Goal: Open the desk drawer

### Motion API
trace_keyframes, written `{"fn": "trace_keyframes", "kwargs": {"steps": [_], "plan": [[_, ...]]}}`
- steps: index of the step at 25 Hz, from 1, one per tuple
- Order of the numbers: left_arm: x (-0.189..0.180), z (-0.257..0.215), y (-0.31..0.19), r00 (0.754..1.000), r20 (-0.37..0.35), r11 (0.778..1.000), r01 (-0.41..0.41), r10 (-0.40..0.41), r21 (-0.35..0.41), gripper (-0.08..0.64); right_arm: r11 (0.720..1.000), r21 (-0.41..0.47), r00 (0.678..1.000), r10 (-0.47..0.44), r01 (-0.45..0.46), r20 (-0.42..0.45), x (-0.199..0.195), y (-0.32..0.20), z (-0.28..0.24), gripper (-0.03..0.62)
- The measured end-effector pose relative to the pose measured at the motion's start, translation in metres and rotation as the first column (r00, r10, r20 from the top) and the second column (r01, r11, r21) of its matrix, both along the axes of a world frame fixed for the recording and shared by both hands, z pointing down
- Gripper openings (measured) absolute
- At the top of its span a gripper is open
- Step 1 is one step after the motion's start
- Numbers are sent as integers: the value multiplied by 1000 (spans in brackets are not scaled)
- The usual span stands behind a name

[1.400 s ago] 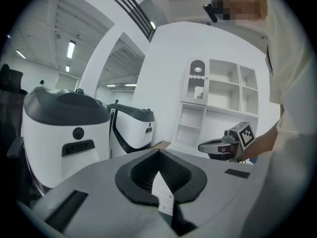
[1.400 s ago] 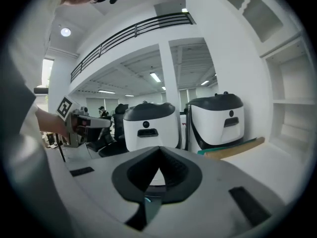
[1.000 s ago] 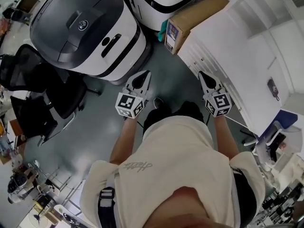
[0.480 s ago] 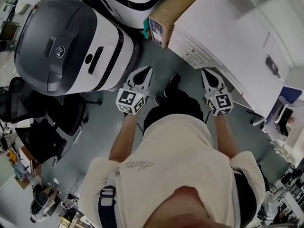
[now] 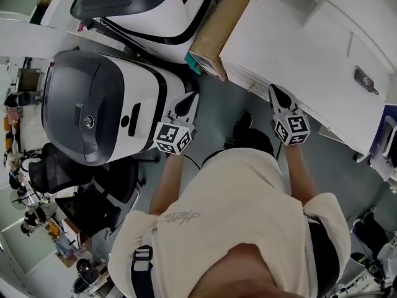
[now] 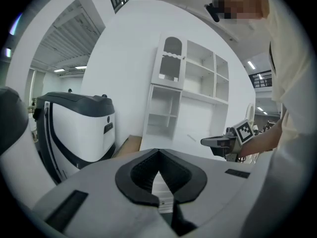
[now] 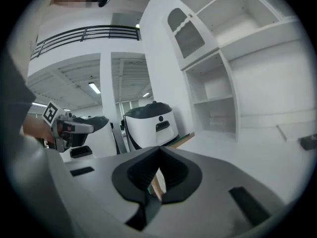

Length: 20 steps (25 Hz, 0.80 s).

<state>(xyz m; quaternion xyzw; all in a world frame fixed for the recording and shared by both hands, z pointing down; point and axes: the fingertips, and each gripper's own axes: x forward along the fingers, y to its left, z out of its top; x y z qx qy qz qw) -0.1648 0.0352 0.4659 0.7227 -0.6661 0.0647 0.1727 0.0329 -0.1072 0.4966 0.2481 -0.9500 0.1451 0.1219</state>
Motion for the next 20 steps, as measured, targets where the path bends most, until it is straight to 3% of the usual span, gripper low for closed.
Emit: {"fn": "trace_keyframes", "kwargs": {"steps": [8,20], "plan": [[26,1,-83,990,13,990,-141,141,8,0,999,45,999,20,-19,-27,1,-43,3,-6],[27,10,-131,960,-26,960,-278,278,28,0,998,5,994,61,-61,-91,-7,-48,9,-6]]}}
